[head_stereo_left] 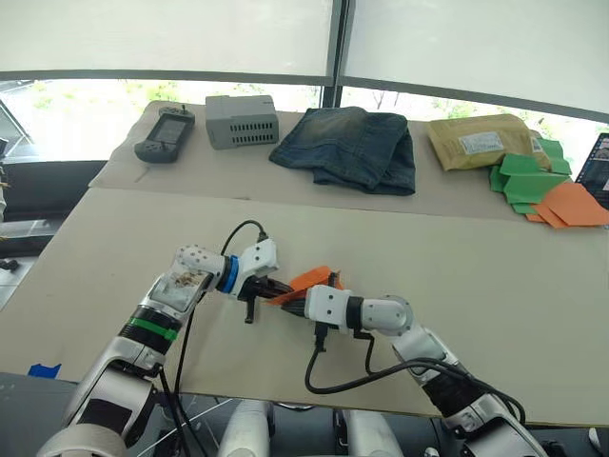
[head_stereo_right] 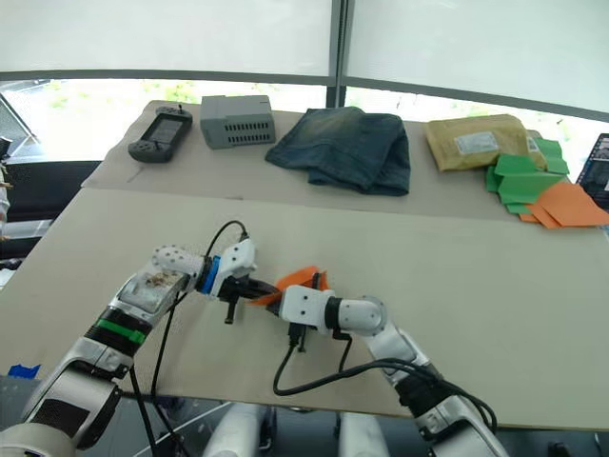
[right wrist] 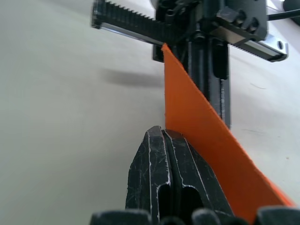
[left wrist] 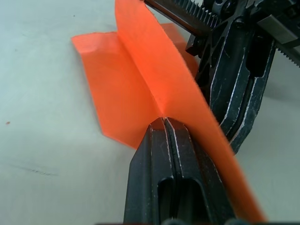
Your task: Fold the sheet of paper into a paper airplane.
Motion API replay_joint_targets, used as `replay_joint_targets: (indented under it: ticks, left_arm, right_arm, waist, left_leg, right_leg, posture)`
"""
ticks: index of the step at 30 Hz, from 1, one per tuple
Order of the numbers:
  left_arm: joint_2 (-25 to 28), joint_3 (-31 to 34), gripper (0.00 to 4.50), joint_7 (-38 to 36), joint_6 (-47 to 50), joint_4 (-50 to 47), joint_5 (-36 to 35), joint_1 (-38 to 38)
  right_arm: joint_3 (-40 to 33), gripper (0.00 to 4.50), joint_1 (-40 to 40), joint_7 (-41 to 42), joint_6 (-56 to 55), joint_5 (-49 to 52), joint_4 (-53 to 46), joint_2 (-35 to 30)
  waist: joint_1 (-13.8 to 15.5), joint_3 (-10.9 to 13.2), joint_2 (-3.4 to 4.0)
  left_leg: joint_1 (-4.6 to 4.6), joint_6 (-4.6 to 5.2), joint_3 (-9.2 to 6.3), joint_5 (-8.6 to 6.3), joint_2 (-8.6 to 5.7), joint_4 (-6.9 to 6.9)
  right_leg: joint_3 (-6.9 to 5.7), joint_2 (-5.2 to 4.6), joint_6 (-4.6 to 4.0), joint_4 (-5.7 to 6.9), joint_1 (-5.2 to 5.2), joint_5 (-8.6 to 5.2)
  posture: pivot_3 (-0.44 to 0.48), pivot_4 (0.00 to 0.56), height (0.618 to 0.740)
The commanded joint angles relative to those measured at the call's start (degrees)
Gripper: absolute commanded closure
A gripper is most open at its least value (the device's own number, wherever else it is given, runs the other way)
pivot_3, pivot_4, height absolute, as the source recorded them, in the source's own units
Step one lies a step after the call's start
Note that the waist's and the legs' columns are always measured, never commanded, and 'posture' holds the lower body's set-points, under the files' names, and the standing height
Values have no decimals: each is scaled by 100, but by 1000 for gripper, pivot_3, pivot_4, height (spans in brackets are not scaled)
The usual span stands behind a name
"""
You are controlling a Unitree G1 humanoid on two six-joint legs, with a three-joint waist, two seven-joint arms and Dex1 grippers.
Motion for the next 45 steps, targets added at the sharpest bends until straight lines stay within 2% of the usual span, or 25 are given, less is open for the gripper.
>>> replay_joint_targets:
  ticks: [1,7,10,14,16,20,25,28,35,45]
  left_arm:
    - [-126,-28,4476,-204,-525,222,226,-578]
    - [-282,-197,4476,-295,-1227,879,571,-797]
    - [-302,-237,4476,-281,-1519,1143,690,-840]
    - [-320,-263,4476,-280,-1744,1313,766,-866]
    - [-344,-266,4476,-272,-1782,1337,770,-864]
    - [-413,-280,4476,-239,-1795,1287,774,-827]
    - [-430,-251,4476,-222,-1799,1256,790,-813]
    - [-406,-216,4476,-203,-1790,1226,782,-806]
    - [-397,-174,4476,-227,-1691,1105,707,-750]
    - [-540,-27,4476,-247,-1412,953,450,-765]
  right_arm:
    - [-170,4500,-73,-357,190,-111,67,80]
    - [-385,4500,193,58,665,176,-1135,-375]
    - [-675,4500,274,531,1001,736,-1996,-773]
    - [-1123,4500,-33,841,1385,1297,-2374,-1124]
    - [-1247,4500,-402,814,1434,1275,-2071,-1197]
    - [-1054,4500,-1213,731,1197,806,-778,-1266]
    - [-682,4500,-1494,1150,705,668,277,-1201]
    - [-615,4500,-1309,1548,745,856,181,-1320]
    - [-924,4500,-552,1799,985,1340,-455,-1527]
    - [-889,4500,6,1584,832,1192,-416,-1576]
  waist:
    - [23,-1,-1]
    - [205,-1,-1]
    - [284,-1,-1]
    - [299,-1,-2]
    - [295,-1,-2]
    - [304,-1,-2]
    - [338,-1,-2]
    - [335,-1,-2]
    - [332,-1,-2]
    - [321,-1,-2]
  left_leg:
    - [0,2,0,1,0,0]
    - [-5,9,1,6,-5,1]
    - [-20,9,2,7,-8,5]
    - [-14,9,0,7,-6,6]
    - [-11,9,0,6,-6,4]
    - [-7,9,2,6,-6,4]
    - [-22,12,2,8,-5,4]
    - [-32,26,1,16,-8,6]
    - [-29,28,-2,17,-7,5]
    - [-30,27,-1,17,-8,5]
  right_leg:
    - [0,-1,-1,1,0,1]
    - [1,-7,-6,7,-2,5]
    - [1,-12,-3,-4,-1,3]
    - [-2,-11,0,-11,11,2]
    - [-3,-11,0,-9,11,2]
    - [-5,-12,-1,-10,11,3]
    - [-13,-17,6,-19,23,-7]
    - [-10,-17,7,-18,21,-6]
    - [-12,-17,10,-19,22,-7]
    - [-10,-17,11,-20,19,-7]
  posture:
    - [0,150,716]
    - [0,150,716]
    - [0,150,716]
    - [0,150,716]
    - [0,150,716]
    - [0,150,716]
    - [0,150,716]
    - [0,150,716]
    - [0,150,716]
    - [0,150,716]
